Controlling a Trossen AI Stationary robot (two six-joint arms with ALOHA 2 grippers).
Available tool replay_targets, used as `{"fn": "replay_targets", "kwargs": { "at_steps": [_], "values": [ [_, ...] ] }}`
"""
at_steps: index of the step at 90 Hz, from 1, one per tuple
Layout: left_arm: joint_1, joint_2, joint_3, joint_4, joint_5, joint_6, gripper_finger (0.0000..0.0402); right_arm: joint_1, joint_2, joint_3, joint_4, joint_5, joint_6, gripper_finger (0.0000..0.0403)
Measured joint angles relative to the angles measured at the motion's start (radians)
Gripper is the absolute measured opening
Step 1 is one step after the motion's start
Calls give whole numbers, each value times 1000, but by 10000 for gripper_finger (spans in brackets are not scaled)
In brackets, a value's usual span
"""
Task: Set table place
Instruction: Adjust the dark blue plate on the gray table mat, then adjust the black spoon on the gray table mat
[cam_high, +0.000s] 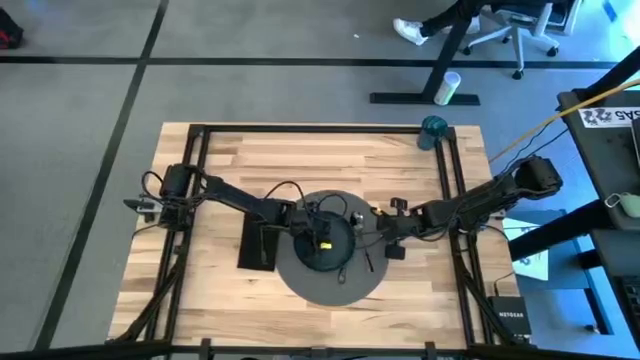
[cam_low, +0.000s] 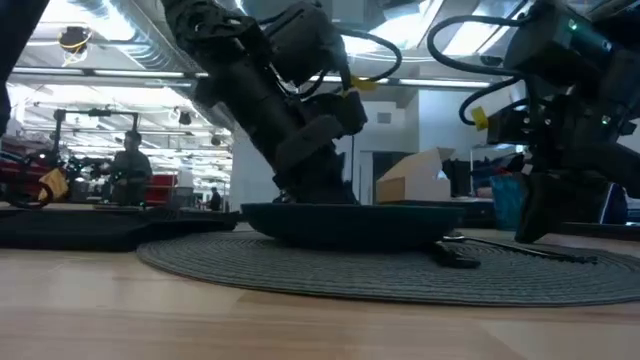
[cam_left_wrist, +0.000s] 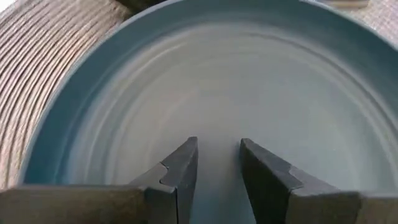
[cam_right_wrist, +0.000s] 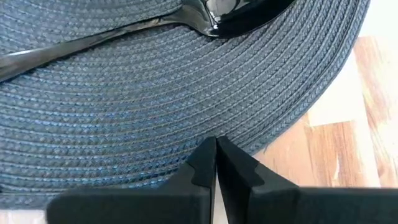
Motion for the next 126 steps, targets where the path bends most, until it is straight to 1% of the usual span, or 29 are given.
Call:
{"fn": "replay_targets", "kwargs": {
  "at_steps": [20, 33, 47, 59, 67, 78, 92, 100, 108, 126],
  "values": [
    [2, -56, -6, -102, -36, -3, 107, 0, 0, 1, -11, 0, 0, 0],
    [3, -81, -8, -162, -42, 0, 107, 0, -1, 3, -15, 0, -4, 0],
    [2, -83, -6, -195, -44, 1, 107, 0, -7, 47, -35, -2, -50, 0],
    [3, -84, -6, -195, -44, 3, 107, 0, -4, 107, -12, -28, -109, 0],
    [3, -84, -6, -194, -43, 8, 107, 0, 11, 124, 51, -65, -148, 0],
    [3, -84, -6, -190, -43, 9, 107, -2, 42, 126, 94, -84, -165, 0],
    [3, -84, -6, -188, -44, 9, 107, -44, 92, 125, 112, -89, -185, 0],
    [3, -84, -6, -185, -44, 9, 107, -77, 117, 125, 179, -134, -221, 0],
    [3, -84, -6, -177, -44, 9, 107, -100, 131, 126, 227, -167, -247, 0],
    [3, -84, -7, -169, -45, 9, 107, -108, 132, 126, 230, -168, -263, 0]
  ]
}}
